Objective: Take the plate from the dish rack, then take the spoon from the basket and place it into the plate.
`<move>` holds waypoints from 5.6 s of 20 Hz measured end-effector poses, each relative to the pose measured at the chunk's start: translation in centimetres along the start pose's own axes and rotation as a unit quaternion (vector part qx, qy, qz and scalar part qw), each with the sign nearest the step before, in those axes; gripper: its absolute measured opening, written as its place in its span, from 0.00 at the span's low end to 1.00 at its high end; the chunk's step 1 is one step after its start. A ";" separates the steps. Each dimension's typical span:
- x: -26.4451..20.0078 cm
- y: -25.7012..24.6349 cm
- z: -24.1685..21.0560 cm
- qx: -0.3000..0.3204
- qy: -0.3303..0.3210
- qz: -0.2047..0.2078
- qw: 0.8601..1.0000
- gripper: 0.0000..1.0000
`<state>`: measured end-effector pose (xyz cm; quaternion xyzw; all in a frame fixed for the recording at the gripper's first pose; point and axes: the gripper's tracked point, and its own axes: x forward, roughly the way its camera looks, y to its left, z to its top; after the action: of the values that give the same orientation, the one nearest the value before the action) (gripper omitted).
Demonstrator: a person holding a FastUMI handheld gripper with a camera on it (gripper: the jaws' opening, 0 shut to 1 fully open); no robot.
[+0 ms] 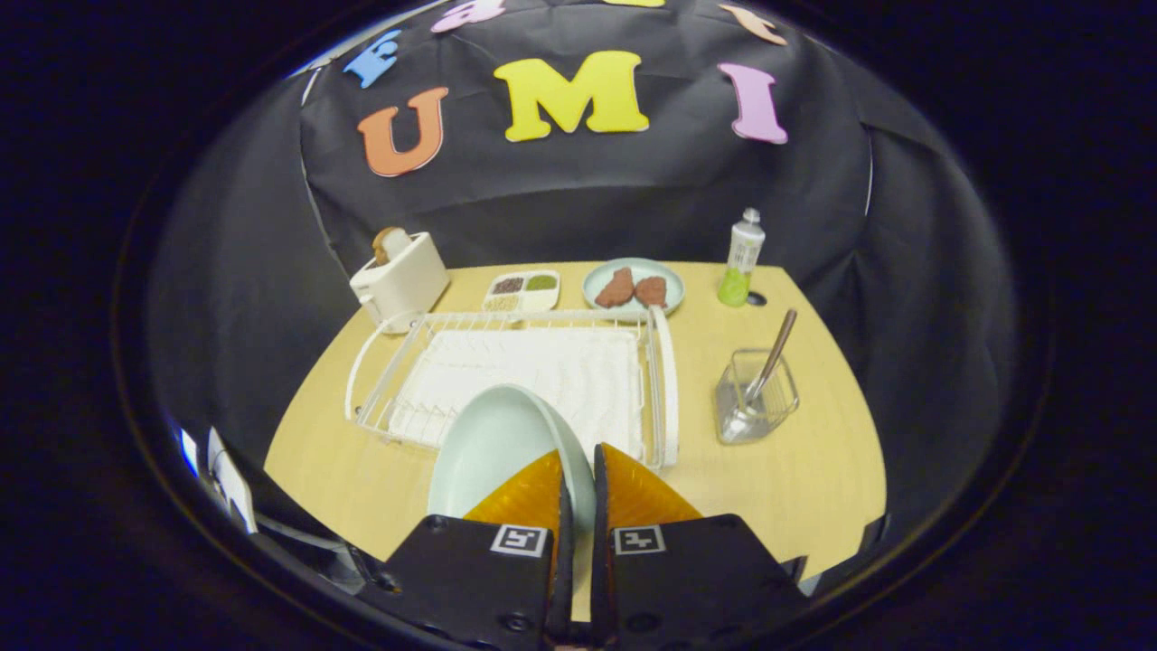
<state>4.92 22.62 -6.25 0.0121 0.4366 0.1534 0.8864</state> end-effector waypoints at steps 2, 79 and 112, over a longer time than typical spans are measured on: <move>1.6 -0.6 -3.5 0.031 0.021 0.016 0.999 0.13; 13.9 -23.4 16.2 0.100 -0.222 -0.024 0.970 0.26; -10.8 -7.4 4.8 0.061 -0.375 0.048 0.924 0.11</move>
<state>4.40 13.03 3.88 0.1436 0.0792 0.1531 0.9745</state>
